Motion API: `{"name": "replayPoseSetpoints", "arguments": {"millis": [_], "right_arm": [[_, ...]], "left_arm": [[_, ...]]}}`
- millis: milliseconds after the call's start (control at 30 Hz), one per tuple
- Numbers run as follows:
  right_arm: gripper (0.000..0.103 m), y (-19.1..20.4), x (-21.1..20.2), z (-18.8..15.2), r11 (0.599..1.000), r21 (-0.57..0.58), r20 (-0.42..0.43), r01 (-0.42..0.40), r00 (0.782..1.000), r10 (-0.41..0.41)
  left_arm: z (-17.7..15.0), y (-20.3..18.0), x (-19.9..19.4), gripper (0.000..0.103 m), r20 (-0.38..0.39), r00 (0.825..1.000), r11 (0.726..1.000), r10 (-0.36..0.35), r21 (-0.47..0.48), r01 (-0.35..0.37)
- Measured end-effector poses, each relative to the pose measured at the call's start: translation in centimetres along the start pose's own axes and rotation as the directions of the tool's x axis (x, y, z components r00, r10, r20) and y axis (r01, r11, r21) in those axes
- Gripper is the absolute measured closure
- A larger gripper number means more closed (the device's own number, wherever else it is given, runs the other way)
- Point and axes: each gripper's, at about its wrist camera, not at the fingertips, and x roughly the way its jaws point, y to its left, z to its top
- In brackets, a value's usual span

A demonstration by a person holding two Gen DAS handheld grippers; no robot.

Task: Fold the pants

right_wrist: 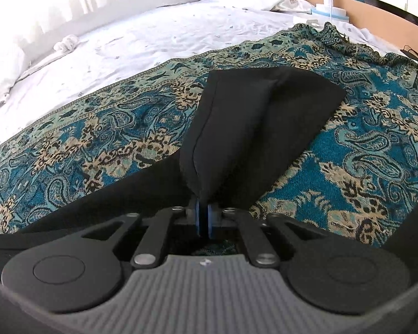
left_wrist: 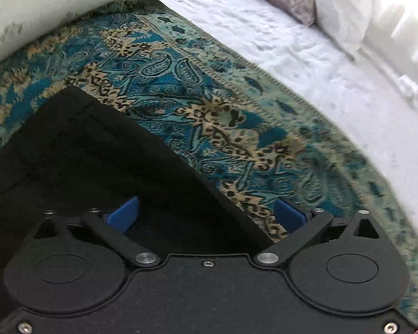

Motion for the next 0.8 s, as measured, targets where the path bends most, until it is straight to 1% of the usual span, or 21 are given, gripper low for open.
{"name": "replayPoseSetpoints", "arguments": {"millis": [33,67,100,133,167,200,233,300,400,467,533,567,667,767,800], "right_arm": [[0.081,0.0,0.0,0.0,1.0,0.001,0.002,0.002,1.0,-0.002],[0.081,0.1,0.0,-0.1,1.0,0.002,0.004,0.003,1.0,-0.003],[0.081,0.0,-0.1,-0.1,1.0,0.014,0.011,0.002,1.0,-0.002],[0.087,-0.1,-0.4,-0.2,0.999,0.031,0.025,-0.005,1.0,0.004],[0.093,-0.2,-0.7,-0.3,0.999,0.04,0.041,-0.016,0.999,0.014],[0.097,-0.4,-1.1,-0.4,0.998,0.049,0.058,-0.024,0.998,0.021],[0.097,-0.6,-1.5,-0.5,0.998,0.063,0.071,-0.027,0.997,0.023],[0.097,-1.3,-2.4,-0.5,0.994,0.095,0.094,-0.05,0.995,0.041],[0.098,-2.3,-4.0,-0.4,0.987,0.133,0.118,-0.094,0.99,0.079],[0.098,-3.0,-5.4,-0.5,0.981,0.144,0.142,-0.13,0.984,0.11],[0.098,-3.8,-7.0,-0.9,0.975,0.154,0.159,-0.158,0.978,0.133],[0.098,-4.1,-7.6,-1.2,0.974,0.155,0.163,-0.165,0.977,0.139],[0.098,-5.2,-9.2,-2.5,0.974,0.159,0.162,-0.162,0.977,0.136],[0.098,-6.9,-10.6,-4.3,0.966,0.207,0.158,-0.157,0.979,0.126],[0.098,-7.7,-11.0,-5.0,0.961,0.225,0.154,-0.16,0.98,0.127]], "left_arm": [[-0.1,-0.6,0.2,0.003,-0.003,1.0,0.999,0.028,0.035,-0.028],[-0.4,-1.1,0.2,0.023,0.004,0.998,0.995,0.065,0.071,-0.065],[-0.9,-1.6,-0.1,0.041,0.039,0.994,0.989,0.101,0.101,-0.105],[-1.4,-1.7,-0.9,0.073,0.086,0.992,0.988,0.092,0.119,-0.102],[-1.6,-1.5,-1.4,0.093,0.101,0.994,0.99,0.05,0.127,-0.063],[-1.7,-1.1,-1.9,0.094,0.103,0.995,0.991,0.008,0.13,-0.021],[-1.7,-0.6,-2.5,0.097,0.104,0.994,0.992,-0.016,0.126,0.003],[-1.6,0.7,-3.6,0.099,0.117,0.991,0.992,-0.063,0.116,0.05],[-1.8,3.1,-6.0,0.099,0.148,0.978,0.986,-0.145,0.108,0.13],[-2.4,5.1,-8.5,0.099,0.18,0.957,0.971,-0.229,0.115,0.211],[-3.5,7.8,-10.7,0.099,0.205,0.926,0.948,-0.316,0.112,0.298],[-4.1,9.3,-11.7,0.099,0.219,0.915,0.94,-0.339,0.112,0.322],[-6.6,13.1,-14.3,0.099,0.258,0.891,0.927,-0.374,0.123,0.353],[-9.1,17.0,-16.6,0.099,0.301,0.869,0.92,-0.392,0.136,0.368],[-10.0,18.1,-17.2,0.099,0.307,0.865,0.917,-0.398,0.141,0.372]]}}
